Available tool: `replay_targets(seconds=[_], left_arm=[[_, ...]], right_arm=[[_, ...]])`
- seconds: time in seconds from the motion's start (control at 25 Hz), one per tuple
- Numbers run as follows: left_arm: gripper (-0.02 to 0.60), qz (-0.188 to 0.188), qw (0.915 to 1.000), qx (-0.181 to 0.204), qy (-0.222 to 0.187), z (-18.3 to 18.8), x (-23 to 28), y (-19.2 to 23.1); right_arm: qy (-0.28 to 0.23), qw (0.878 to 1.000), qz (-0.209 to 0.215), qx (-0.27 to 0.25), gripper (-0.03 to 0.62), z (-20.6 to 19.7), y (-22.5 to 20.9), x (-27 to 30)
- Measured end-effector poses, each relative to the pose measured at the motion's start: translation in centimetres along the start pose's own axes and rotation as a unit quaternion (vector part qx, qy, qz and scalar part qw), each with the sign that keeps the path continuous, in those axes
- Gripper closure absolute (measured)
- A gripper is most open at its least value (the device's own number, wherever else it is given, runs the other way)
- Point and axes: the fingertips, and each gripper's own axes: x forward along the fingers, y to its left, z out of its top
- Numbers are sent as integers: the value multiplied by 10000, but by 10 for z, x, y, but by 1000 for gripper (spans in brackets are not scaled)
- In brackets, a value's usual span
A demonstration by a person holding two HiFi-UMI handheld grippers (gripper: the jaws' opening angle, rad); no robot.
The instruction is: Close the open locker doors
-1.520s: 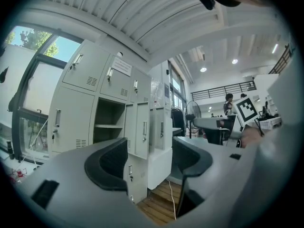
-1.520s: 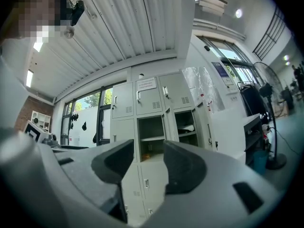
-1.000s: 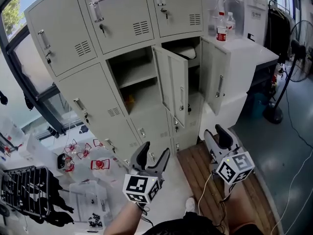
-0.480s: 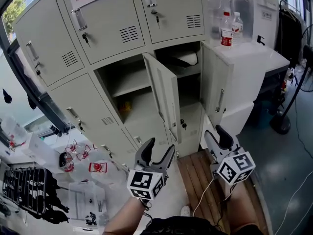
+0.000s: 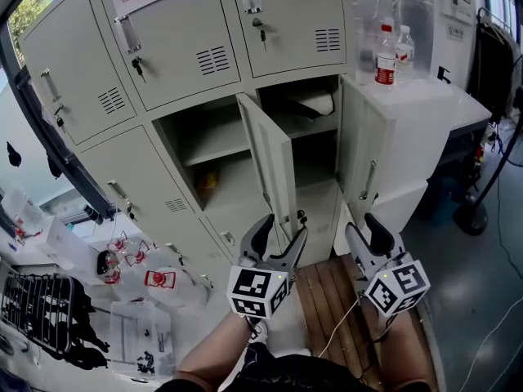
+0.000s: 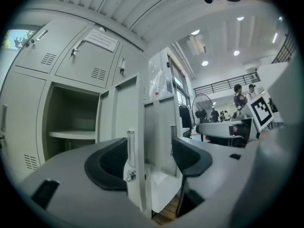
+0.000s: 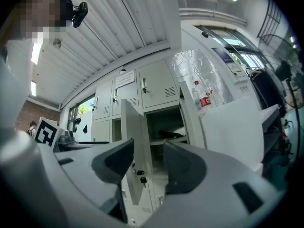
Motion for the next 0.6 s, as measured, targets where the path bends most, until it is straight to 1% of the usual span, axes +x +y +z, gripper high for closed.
replay_targets(seconds=[0.2,0.36,0.6], left_arm=[[298,-56,10000,50,16,0,23,7],[298,-179,9998,14,6,-1,40,14],[303,-356,9993,8,107,-8,61,22]], right_arm=[[-56,9998,-176,16,413,1,-11,4],[-97,9994,-328,-1,413,1,-14,10],[-138,9982,-578,8,413,3,-22,19]])
